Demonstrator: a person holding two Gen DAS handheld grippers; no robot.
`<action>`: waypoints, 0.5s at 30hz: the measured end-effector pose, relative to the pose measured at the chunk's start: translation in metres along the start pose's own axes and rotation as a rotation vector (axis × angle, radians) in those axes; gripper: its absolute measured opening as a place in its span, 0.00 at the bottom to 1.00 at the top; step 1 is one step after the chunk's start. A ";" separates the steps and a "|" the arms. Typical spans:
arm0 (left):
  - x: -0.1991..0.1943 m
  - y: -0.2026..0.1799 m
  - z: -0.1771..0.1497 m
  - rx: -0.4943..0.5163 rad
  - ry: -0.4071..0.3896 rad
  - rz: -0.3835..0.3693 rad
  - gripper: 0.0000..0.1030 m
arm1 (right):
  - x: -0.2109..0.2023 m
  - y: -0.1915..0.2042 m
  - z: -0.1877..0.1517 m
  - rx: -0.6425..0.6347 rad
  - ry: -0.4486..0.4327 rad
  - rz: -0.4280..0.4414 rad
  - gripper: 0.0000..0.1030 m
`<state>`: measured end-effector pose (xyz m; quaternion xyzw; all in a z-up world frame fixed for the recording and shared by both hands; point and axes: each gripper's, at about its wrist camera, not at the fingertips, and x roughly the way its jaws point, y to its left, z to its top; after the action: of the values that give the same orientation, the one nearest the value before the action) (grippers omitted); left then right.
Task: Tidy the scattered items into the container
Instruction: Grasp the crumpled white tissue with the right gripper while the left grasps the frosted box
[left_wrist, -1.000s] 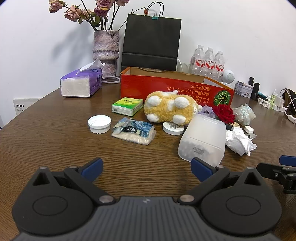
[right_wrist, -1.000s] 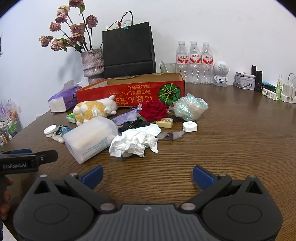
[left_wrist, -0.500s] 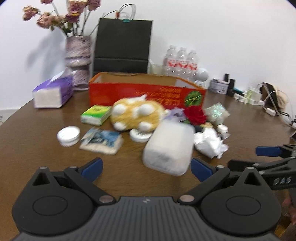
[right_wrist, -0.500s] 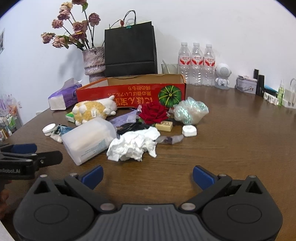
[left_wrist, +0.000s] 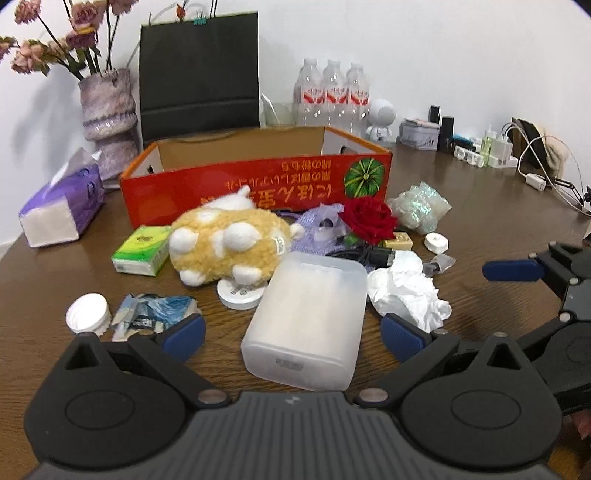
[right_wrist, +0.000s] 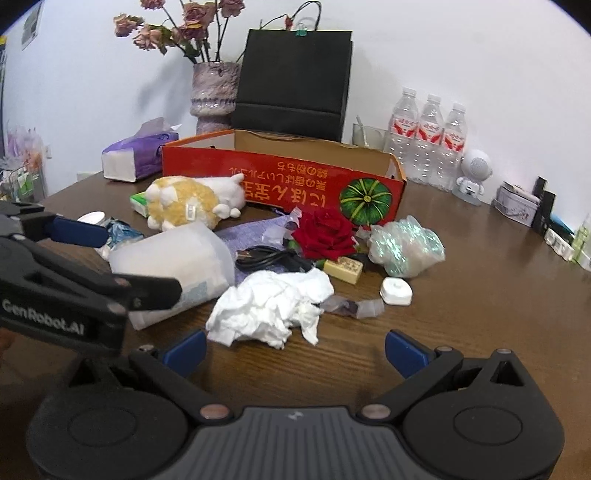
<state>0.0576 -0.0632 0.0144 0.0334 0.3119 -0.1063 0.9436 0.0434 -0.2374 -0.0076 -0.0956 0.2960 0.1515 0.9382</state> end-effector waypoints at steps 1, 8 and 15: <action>0.003 0.002 0.001 -0.004 0.009 -0.002 1.00 | 0.002 0.000 0.002 -0.009 -0.003 0.004 1.00; 0.020 0.011 0.003 -0.058 0.075 -0.071 0.81 | 0.013 0.009 0.008 -0.114 -0.034 0.022 0.88; 0.005 0.011 0.002 -0.060 -0.002 -0.097 0.64 | 0.010 0.006 0.010 -0.116 -0.047 0.120 0.20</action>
<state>0.0649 -0.0532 0.0128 -0.0101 0.3153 -0.1424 0.9382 0.0543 -0.2265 -0.0058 -0.1286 0.2700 0.2264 0.9270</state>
